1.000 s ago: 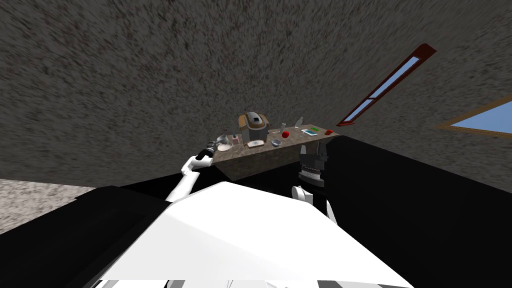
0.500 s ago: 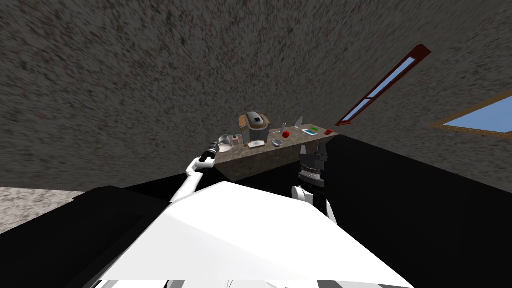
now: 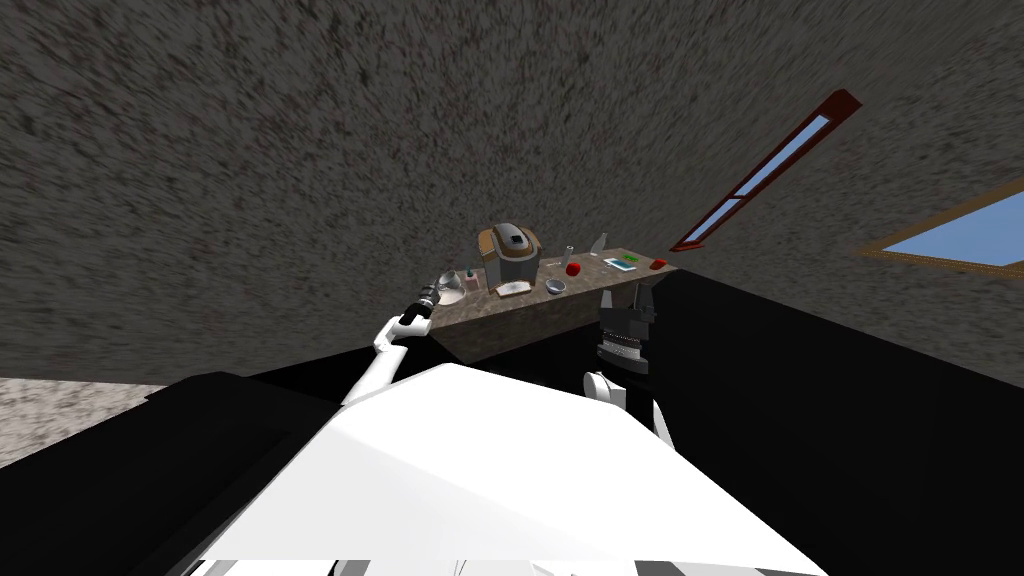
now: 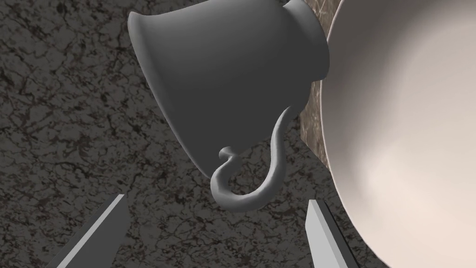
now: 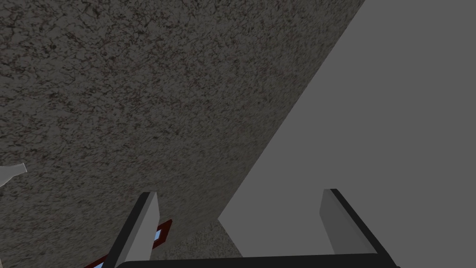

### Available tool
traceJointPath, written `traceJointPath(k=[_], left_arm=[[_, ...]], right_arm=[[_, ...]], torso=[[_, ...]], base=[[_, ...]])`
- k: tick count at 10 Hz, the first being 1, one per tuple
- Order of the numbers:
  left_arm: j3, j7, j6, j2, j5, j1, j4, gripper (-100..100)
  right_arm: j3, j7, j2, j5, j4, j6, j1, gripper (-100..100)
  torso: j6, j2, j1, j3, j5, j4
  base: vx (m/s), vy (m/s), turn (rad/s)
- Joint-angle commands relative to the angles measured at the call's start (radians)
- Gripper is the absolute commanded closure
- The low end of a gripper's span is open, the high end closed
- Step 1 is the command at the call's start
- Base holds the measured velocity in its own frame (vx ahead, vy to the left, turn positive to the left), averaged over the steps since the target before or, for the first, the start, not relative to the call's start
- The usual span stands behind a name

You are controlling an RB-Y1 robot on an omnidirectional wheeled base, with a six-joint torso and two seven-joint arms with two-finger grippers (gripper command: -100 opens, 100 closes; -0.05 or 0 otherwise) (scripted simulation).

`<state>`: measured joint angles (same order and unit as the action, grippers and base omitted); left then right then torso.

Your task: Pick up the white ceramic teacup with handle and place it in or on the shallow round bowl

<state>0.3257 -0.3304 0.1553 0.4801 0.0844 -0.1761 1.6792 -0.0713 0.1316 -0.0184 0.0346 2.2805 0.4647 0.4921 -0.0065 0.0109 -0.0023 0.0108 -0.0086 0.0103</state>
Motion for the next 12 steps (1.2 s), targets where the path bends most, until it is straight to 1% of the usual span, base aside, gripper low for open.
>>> traceJointPath(k=[1, 2, 3, 4, 12], left_arm=[[0.000, 0.000, 0.000, 0.000, 0.000, 0.000, 0.000, -100], [0.000, 0.000, 0.000, 0.000, 0.000, 0.000, 0.000, -100], [0.000, 0.000, 0.000, 0.000, 0.000, -0.001, -0.001, 0], [0.003, -0.010, 0.033, 0.017, 0.009, -0.008, 0.025, -100], [0.017, -0.052, 0.161, 0.085, 0.044, -0.037, 0.130, -100]], right_arm=[[0.000, 0.000, 0.000, 0.000, 0.000, 0.000, 0.000, 0], [0.000, 0.000, 0.000, 0.000, 0.000, 0.000, 0.000, 0], [0.000, 0.000, 0.000, 0.000, 0.000, 0.000, 0.000, 0], [0.000, 0.000, 0.000, 0.000, 0.000, 0.000, 0.000, 0], [0.000, 0.000, 0.000, 0.000, 0.000, 0.000, 0.000, 0]], torso=[[0.000, 0.000, 0.000, 0.000, 0.000, 0.000], [0.000, 0.000, 0.000, 0.000, 0.000, 0.000], [0.000, 0.000, 0.000, 0.000, 0.000, 0.000], [0.000, 0.000, -0.001, 0.001, -0.001, 0.001], [0.001, -0.001, -0.002, 0.000, -0.002, 0.001]], base=[[0.000, 0.000, 0.000], [0.000, 0.000, 0.000], [0.000, 0.000, 0.000], [0.012, -0.001, -0.026], [0.018, 0.001, -0.016]])
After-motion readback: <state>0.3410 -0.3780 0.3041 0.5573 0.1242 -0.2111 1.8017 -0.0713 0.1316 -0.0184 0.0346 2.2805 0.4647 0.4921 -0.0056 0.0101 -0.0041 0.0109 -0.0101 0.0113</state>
